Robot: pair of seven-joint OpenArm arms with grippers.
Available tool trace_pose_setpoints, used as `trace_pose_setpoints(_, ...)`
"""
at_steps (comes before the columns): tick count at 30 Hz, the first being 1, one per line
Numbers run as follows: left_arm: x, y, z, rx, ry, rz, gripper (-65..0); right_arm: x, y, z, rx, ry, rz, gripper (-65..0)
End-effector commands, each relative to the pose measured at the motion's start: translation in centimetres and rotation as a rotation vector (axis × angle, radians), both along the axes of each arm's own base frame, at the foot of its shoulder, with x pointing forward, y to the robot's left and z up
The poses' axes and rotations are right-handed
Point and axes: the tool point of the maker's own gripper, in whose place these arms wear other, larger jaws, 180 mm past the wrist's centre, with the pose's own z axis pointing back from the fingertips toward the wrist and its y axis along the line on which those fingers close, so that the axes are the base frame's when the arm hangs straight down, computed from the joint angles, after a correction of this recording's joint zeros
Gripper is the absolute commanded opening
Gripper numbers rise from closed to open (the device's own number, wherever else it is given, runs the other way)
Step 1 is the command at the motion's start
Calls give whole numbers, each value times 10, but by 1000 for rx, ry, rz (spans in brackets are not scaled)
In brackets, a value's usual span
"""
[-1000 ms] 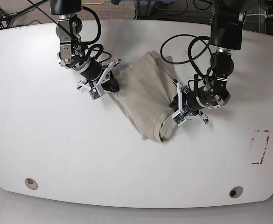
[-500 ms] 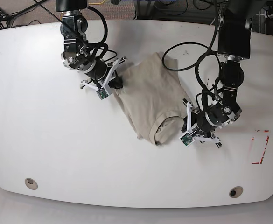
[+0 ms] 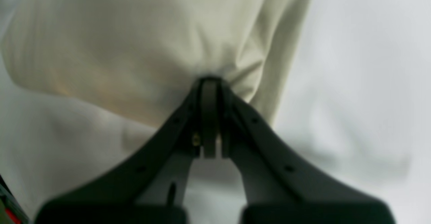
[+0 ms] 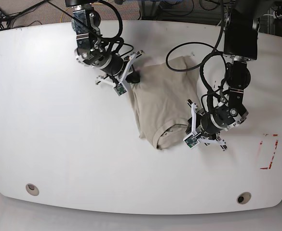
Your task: Fold the T-shirt properly
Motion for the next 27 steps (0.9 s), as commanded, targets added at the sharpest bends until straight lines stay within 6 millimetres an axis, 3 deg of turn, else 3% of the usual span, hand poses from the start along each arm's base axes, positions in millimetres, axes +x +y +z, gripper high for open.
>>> trace_pose_setpoints(1, 9, -1, 17, -19, -49, 1, -531, 8, 11, 16, 26, -46, 3, -634)
trace_pose_setpoints(6, 9, -1, 17, -23, -48, 5, -531, -1, 25, 24, 34, -56, 25, -634)
trace_pose_setpoints(10, 4, 9, 19, -46, -56, 44, -531, 5, 17, 42, 37, -103, -4, -633)
trace_pose_setpoints(15, -3, -8, 33, -142, -96, 80, -529, 13, -13, 61, -21, -144, -41, -633)
trace_pose_setpoints(20, -23, -41, 41, -240, -113, 71, -524, 23, -48, 79, -79, -206, -92, -633)
trace_pose_setpoints(23, -28, -54, 43, -320, -116, 147, -465, 27, -65, 80, -108, -215, -119, -631)
trace_pose_setpoints(27, -29, -71, 44, -428, -133, 256, -315, 31, -85, 82, -138, -223, -155, -631)
